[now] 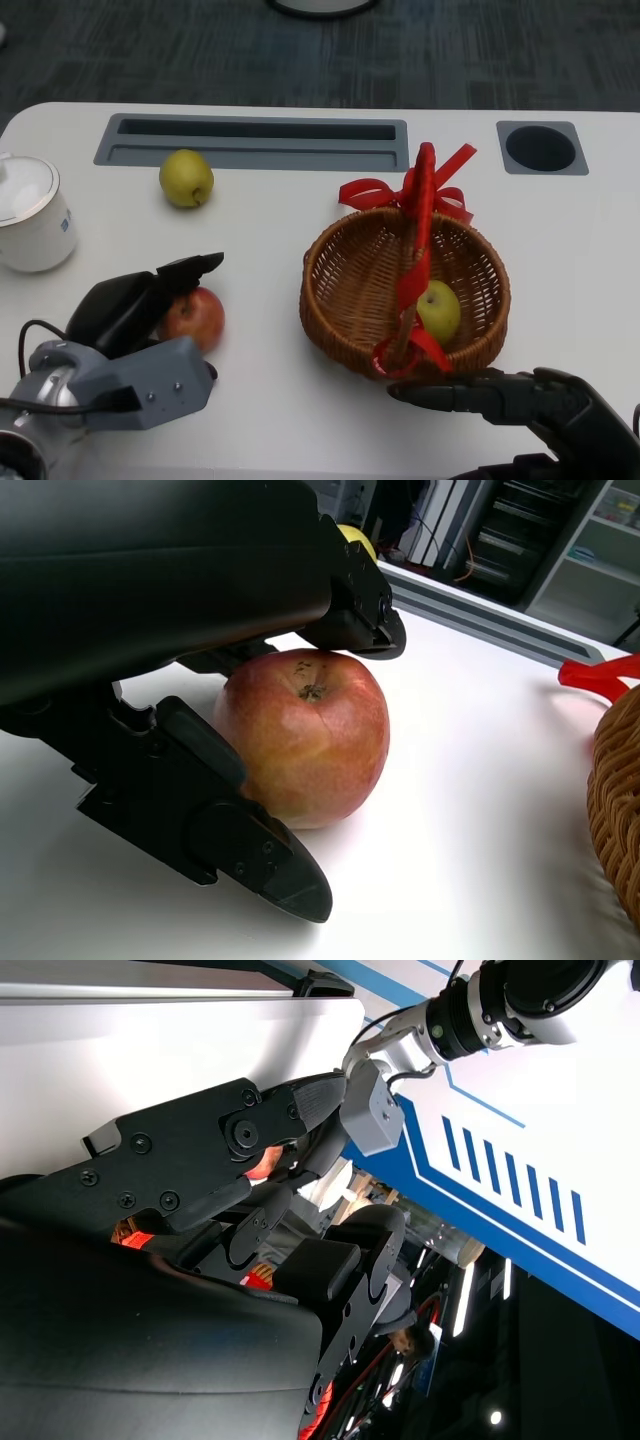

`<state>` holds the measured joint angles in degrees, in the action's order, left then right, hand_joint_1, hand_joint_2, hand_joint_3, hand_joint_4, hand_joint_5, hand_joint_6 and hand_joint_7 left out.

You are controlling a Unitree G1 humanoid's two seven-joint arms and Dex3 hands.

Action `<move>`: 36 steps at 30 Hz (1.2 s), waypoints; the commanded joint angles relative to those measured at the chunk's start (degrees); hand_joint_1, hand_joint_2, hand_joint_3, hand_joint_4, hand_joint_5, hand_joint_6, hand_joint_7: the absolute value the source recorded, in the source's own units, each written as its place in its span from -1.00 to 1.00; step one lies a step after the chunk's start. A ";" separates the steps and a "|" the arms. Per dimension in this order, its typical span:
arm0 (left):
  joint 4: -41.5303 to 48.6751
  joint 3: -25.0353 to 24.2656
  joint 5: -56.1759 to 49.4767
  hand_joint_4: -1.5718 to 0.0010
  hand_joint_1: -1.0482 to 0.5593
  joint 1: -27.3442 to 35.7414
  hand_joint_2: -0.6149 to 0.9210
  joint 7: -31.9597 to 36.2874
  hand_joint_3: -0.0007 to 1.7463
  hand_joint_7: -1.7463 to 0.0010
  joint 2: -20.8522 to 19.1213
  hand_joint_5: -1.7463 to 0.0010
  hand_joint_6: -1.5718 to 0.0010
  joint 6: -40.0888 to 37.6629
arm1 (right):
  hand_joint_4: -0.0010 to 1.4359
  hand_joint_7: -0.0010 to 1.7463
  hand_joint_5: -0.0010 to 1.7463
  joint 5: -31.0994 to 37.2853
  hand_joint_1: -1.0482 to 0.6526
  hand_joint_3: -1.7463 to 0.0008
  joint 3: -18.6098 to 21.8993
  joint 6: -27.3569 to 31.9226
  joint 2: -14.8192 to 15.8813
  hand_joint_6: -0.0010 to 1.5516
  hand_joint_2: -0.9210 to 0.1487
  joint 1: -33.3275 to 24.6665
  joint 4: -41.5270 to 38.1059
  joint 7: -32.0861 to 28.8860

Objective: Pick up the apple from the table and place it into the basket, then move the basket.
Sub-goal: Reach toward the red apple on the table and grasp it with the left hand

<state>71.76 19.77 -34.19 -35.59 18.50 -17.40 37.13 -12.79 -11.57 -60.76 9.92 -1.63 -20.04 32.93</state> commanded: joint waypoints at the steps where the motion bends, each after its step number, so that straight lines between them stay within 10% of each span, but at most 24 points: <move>1: 1.91 1.42 -1.20 0.33 -0.47 -0.63 0.66 0.37 -1.00 1.00 -0.71 0.99 0.40 -4.26 | 0.13 -1.00 -0.99 -0.59 -0.16 1.00 0.67 -0.61 0.82 -0.02 -0.73 -0.79 0.53 -0.17; 36: -1.83 6.87 -5.35 0.67 -0.75 0.39 0.70 12.97 -1.00 0.99 -3.84 0.99 0.68 -6.29 | 0.16 -1.00 -1.00 -0.15 -0.18 1.00 0.51 1.95 1.39 -0.02 -0.77 -1.57 2.04 0.50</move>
<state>68.97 26.73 -39.81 -34.73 31.85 -21.41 31.81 -12.54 -11.61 -58.63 10.65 -3.19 -17.84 33.47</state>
